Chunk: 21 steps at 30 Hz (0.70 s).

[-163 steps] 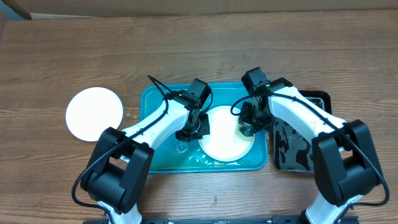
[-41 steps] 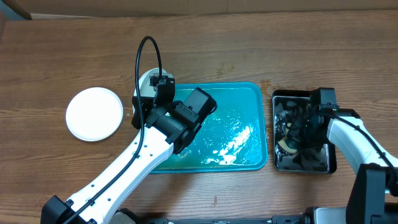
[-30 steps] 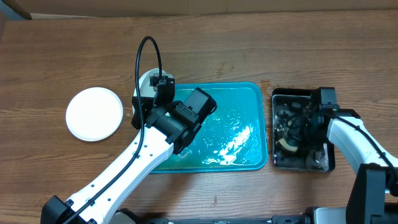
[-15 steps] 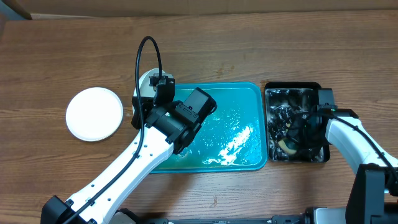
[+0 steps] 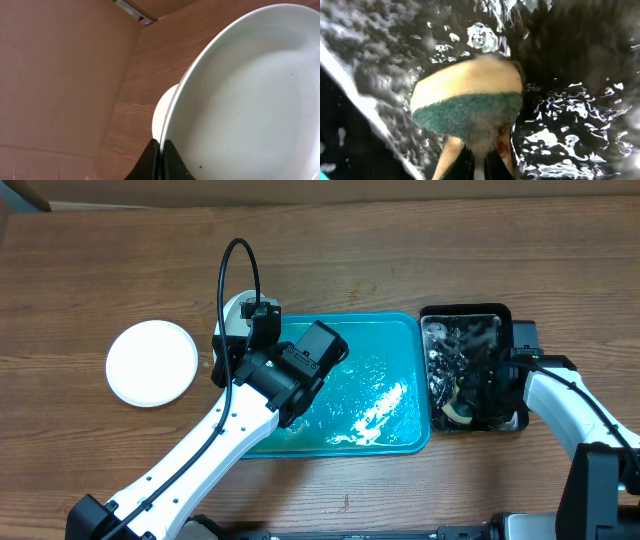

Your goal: Clean dirty plates on tray and stack at the side

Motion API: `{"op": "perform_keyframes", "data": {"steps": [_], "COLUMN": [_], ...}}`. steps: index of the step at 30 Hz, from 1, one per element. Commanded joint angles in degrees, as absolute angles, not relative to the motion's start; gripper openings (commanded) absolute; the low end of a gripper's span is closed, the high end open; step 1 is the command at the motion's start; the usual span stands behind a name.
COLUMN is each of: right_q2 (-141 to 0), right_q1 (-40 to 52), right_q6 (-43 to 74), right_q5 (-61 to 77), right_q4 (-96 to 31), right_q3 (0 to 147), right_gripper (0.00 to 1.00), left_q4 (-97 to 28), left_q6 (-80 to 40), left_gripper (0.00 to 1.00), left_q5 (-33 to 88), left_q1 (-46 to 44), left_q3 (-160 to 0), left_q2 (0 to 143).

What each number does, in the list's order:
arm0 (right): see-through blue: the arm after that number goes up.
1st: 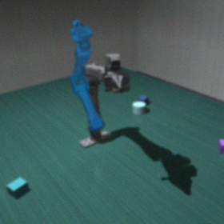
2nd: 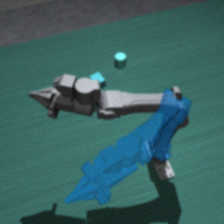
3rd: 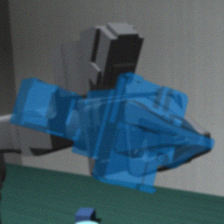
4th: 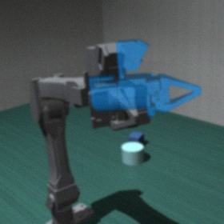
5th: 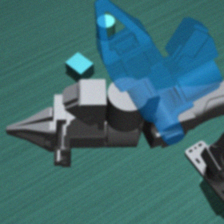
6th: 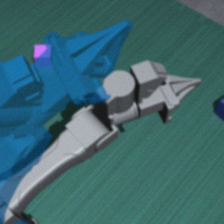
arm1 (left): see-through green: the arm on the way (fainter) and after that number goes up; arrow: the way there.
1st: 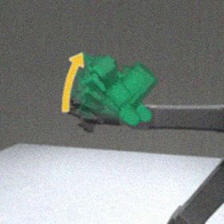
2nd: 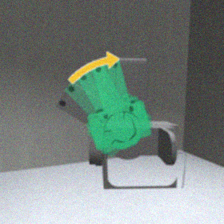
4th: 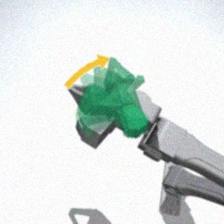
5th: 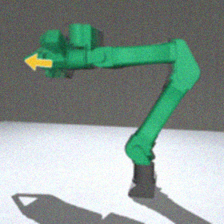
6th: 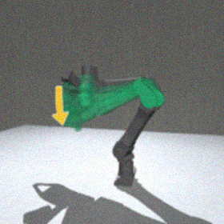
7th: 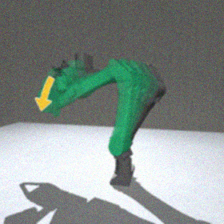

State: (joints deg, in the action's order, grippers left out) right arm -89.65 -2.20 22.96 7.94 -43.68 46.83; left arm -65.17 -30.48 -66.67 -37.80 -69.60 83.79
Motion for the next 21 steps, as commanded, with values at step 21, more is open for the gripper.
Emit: {"op": "perform_keyframes", "data": {"steps": [21], "right_q2": [-89.69], "right_q1": [-2.20], "right_q6": [13.54], "right_q5": [10.00], "right_q4": [-43.42], "right_q3": [56.45], "right_gripper": [0.04], "left_q4": [-65.54], "left_q6": [-32.38], "left_gripper": [0.04], "left_q5": [-67.00], "left_q1": [-37.91], "left_q3": [-71.05], "left_q2": [83.50]}}
